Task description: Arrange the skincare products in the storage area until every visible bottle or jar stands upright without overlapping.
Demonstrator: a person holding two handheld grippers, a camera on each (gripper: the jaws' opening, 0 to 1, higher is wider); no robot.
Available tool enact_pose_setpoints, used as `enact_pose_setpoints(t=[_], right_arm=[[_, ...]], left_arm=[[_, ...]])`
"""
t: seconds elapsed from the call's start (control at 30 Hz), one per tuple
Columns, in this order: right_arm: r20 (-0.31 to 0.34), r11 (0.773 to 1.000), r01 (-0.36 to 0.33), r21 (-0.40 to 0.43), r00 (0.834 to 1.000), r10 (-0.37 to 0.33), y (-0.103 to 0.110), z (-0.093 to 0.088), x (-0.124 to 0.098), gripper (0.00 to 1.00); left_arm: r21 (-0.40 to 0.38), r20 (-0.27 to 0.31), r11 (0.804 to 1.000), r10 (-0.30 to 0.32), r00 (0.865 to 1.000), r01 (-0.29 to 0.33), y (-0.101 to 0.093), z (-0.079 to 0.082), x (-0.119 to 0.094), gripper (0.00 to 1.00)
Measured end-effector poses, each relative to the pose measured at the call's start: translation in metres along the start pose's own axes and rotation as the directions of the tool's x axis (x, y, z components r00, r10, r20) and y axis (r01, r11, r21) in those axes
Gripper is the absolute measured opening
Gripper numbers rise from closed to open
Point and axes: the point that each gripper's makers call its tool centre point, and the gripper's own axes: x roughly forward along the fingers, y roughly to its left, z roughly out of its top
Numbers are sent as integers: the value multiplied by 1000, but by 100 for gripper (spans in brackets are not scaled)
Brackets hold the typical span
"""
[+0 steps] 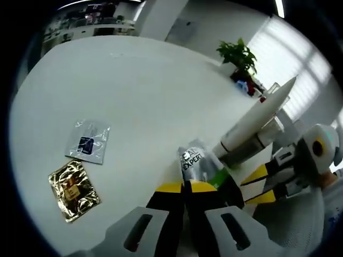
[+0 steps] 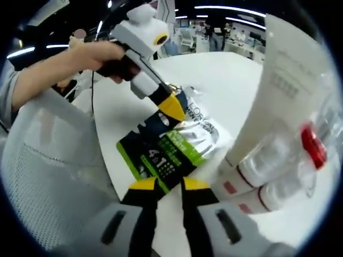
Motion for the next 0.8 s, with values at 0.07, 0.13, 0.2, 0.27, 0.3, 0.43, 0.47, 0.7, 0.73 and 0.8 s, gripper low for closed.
enact_pose_setpoints(t=[0.07,0.13,0.2,0.27,0.3,0.43,0.47,0.7,0.73,0.8], right_arm=[[18,1000,-27,13,999,27,5,4,1,16],[22,998,-63,22,998,62,12,6,3,18],[22,998,-67,-9,997,68,16,10,5,19],[17,997,-71,-15,997,72,18,12,7,20],[14,997,-73,-24,997,73,19,13,9,22],[-8,995,-68,-74,998,68,21,15,15,24],[-16,995,-74,-74,997,73,21,15,17,25],[-44,992,-61,-111,997,56,23,16,25,26],[-44,992,-60,-111,998,55,23,15,26,26],[-40,993,-53,-109,998,49,22,13,29,26]], left_arm=[[2,0,1000,3,1000,-3,0,0,0,0],[1,0,1000,3,1000,-3,0,0,1,0],[-6,0,1000,5,1000,-5,1,-1,1,0],[-18,5,1000,11,1000,-11,4,-1,1,0],[-22,8,1000,13,1000,-13,5,-1,1,0],[-36,20,999,11,1000,-10,5,0,2,0],[-36,23,999,12,1000,-12,4,1,2,0],[-51,45,999,13,999,-11,4,3,5,0],[-52,49,999,12,999,-9,4,3,6,0],[-51,54,999,11,998,-8,4,4,6,0]])
